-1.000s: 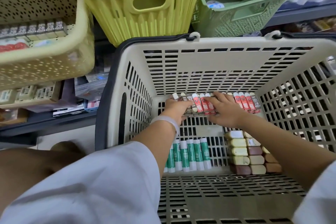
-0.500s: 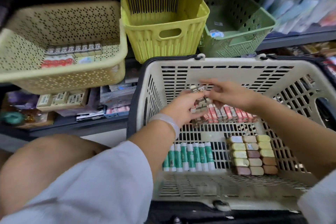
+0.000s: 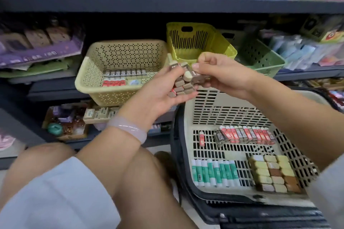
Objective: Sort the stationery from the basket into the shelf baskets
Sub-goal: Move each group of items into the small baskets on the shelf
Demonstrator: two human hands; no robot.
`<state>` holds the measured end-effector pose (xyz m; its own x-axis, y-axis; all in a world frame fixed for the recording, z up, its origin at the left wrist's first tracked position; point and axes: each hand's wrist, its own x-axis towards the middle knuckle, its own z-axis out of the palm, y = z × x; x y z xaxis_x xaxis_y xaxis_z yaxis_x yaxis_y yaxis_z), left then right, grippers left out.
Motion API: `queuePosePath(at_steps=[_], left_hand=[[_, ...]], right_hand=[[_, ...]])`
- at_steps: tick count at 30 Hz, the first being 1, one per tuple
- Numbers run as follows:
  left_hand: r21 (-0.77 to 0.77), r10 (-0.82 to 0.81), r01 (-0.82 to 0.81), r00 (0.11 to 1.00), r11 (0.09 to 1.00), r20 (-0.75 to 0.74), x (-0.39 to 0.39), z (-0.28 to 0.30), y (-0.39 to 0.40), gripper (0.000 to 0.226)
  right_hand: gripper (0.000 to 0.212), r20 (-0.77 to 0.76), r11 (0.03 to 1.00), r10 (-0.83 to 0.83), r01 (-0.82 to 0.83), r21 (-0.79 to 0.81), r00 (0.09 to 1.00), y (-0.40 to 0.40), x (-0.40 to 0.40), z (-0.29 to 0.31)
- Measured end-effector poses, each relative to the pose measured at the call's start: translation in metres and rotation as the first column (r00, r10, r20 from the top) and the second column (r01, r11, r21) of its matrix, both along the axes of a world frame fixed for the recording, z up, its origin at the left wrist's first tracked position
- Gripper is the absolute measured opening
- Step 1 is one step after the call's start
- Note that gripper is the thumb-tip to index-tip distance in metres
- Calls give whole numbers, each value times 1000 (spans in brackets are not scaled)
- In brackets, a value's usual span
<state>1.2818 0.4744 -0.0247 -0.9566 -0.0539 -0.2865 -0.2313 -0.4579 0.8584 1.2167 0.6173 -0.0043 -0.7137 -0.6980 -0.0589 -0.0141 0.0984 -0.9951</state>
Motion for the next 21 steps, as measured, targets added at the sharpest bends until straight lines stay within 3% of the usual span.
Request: queuePosePath(at_steps=[6, 14, 17, 21], left_hand=[[-184, 219, -234, 971, 955, -95, 12, 9, -100, 3], [-146, 329, -337, 941, 930, -74, -12, -1, -180, 9], [-129, 309, -315, 949, 940, -59, -26, -13, -186, 6], [-105, 287, -290, 957, 951, -47, -41, -25, -191, 5]], right_hand=[[33, -53, 985, -162, 165, 56, 985, -86, -14, 2], [10, -75, 866, -298, 302, 399, 952, -176, -71, -24], [21, -228, 676, -251, 339, 654, 941, -189, -100, -35], [32, -358, 334, 85, 312, 889, 930, -206, -123, -51]])
